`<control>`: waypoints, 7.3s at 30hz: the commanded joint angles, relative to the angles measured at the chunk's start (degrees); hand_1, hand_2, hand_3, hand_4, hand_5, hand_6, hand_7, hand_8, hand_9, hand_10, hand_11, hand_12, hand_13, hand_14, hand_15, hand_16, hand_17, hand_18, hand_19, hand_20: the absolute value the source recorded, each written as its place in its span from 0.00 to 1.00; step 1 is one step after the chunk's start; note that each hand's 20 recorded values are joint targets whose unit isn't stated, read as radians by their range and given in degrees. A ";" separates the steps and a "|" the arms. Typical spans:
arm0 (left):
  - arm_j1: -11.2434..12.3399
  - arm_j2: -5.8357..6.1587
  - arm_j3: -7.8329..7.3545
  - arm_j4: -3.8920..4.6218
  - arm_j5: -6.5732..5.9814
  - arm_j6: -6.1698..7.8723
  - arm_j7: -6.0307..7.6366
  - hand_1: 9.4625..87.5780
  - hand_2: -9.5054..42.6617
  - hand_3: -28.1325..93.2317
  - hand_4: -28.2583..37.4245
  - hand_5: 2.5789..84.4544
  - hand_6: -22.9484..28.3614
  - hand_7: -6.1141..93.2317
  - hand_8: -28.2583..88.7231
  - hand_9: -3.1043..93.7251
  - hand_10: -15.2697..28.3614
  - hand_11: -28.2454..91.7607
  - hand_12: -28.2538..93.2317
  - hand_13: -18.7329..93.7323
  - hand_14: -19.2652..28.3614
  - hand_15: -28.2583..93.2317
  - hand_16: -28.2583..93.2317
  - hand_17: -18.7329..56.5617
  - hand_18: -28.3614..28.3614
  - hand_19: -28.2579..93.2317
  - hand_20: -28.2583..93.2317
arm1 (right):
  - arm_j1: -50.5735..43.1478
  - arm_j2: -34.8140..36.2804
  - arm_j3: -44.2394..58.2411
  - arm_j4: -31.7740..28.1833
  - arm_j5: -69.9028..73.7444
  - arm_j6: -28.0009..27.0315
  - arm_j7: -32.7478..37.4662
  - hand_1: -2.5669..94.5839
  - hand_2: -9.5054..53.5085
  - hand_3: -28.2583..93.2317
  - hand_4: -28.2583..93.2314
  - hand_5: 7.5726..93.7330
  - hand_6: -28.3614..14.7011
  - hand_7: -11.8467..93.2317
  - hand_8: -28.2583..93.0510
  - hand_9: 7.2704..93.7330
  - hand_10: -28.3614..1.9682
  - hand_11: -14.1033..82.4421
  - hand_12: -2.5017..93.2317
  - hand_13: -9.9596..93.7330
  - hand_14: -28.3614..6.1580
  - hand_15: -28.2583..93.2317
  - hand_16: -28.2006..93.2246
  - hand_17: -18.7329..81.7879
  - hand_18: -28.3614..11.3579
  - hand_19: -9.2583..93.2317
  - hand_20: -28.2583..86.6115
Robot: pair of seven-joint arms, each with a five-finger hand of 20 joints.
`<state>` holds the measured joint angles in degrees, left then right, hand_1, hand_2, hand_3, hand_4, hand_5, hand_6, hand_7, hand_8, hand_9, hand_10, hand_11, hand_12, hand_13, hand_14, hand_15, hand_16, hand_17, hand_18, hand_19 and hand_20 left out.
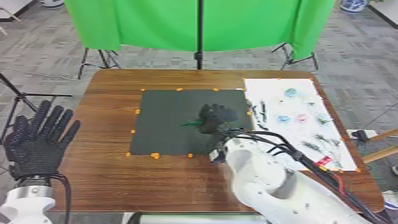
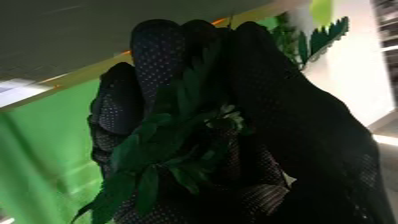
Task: Arrange flowers
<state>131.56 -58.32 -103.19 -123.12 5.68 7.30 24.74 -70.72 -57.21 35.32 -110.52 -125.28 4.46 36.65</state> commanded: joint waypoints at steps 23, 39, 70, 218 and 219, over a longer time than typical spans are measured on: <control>-0.06 3.48 2.77 1.12 -2.50 2.48 1.78 0.22 0.36 0.85 0.00 0.45 0.55 0.21 0.15 0.39 0.65 0.38 0.31 0.40 0.64 0.41 0.19 0.21 0.68 0.38 0.32 | 9.39 -18.71 -11.67 12.84 10.78 10.94 9.77 0.61 0.05 0.76 0.02 0.68 0.52 0.39 0.39 0.81 0.40 0.37 0.35 0.79 0.41 0.65 0.43 0.56 0.02 0.93 0.51; -0.63 2.89 4.62 1.75 -3.11 2.55 2.00 0.25 0.34 0.85 0.00 0.45 0.55 0.21 0.15 0.39 0.64 0.39 0.30 0.40 0.63 0.41 0.19 0.21 0.69 0.39 0.32 | 8.00 -17.62 -11.58 12.67 8.91 9.42 9.37 0.47 0.00 0.83 0.00 0.35 0.39 0.39 0.14 0.44 0.14 0.36 0.20 0.59 0.29 0.68 0.34 0.50 0.07 0.88 0.42; -1.75 3.84 5.53 1.73 -2.84 4.39 0.70 0.23 0.39 0.84 0.00 0.46 0.56 0.21 0.15 0.39 0.65 0.39 0.30 0.40 0.65 0.44 0.19 0.21 0.69 0.40 0.32 | 5.07 -14.38 -7.34 9.13 -4.19 -25.19 -9.30 0.33 0.27 0.88 0.03 0.57 0.63 0.30 0.13 0.31 0.14 0.26 0.20 0.24 0.18 0.58 0.27 0.28 0.15 0.69 0.42; 1.01 -1.54 3.35 2.27 -3.24 0.22 -1.34 0.22 0.43 0.83 0.00 0.44 0.56 0.21 0.15 0.38 0.66 0.39 0.31 0.39 0.68 0.45 0.19 0.20 0.69 0.41 0.32 | -14.07 9.99 36.05 -8.28 7.47 -15.93 18.11 0.33 0.15 0.82 0.08 0.54 0.41 0.21 0.17 0.40 0.01 0.23 0.15 0.34 0.03 0.58 0.25 0.30 0.00 0.73 0.35; 0.89 -1.59 3.45 2.29 -3.09 0.20 -1.45 0.22 0.43 0.83 0.00 0.44 0.56 0.21 0.15 0.38 0.66 0.39 0.31 0.39 0.68 0.46 0.19 0.20 0.69 0.41 0.32 | -15.58 10.69 38.02 -8.45 7.09 -15.30 18.70 0.33 0.14 0.82 0.08 0.53 0.40 0.20 0.17 0.40 0.00 0.23 0.16 0.34 0.03 0.57 0.25 0.30 0.00 0.73 0.35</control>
<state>131.00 -59.18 -100.13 -120.40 2.43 7.23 22.65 -79.95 -53.45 60.92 -119.71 -118.60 -10.42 49.30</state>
